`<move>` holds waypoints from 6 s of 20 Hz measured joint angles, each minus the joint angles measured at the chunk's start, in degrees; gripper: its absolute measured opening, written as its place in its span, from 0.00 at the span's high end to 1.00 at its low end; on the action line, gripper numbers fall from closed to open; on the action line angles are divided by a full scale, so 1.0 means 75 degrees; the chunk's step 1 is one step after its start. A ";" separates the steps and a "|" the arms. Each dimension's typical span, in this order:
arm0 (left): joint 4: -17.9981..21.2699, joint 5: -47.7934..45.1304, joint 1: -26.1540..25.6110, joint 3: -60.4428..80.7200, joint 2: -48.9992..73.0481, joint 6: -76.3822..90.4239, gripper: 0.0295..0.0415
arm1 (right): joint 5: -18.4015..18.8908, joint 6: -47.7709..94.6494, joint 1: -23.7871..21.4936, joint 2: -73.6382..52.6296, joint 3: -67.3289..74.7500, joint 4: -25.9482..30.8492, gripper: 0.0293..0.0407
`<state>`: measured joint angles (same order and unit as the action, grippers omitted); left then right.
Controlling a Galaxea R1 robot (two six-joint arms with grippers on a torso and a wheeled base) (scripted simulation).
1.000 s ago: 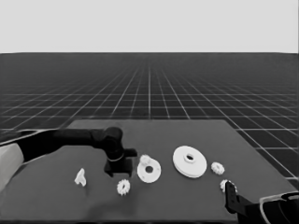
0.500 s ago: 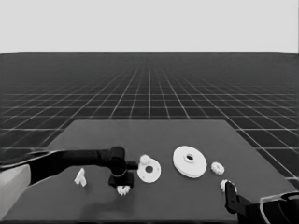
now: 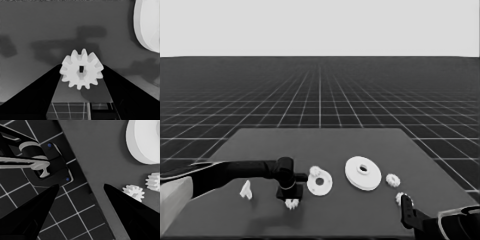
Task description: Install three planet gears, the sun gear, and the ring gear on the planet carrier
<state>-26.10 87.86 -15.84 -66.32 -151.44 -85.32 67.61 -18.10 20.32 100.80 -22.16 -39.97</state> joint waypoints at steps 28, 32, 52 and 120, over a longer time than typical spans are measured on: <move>0.0797 0.0008 0.0774 -0.2502 -0.2336 0.0176 0.86 | 0.0000 0.0000 0.0000 0.0000 0.0000 0.0000 0.19; 0.0753 -0.0009 0.0730 -0.2540 -0.2344 0.0200 0.86 | 0.0000 0.0000 0.0000 0.0000 0.0000 0.0000 0.19; 0.2026 0.0236 0.2019 -0.1802 -0.2201 -0.0332 0.25 | 0.0000 0.0000 0.0000 0.0000 0.0000 0.0000 0.19; 0.1110 -0.6547 0.4727 0.5651 0.6785 1.4056 0.25 | 0.2294 -0.7546 -0.1593 0.9088 -0.9744 0.2838 0.83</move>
<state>-17.77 38.76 19.61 -23.94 -100.55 20.10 84.82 -74.69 8.38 168.95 -95.24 -18.69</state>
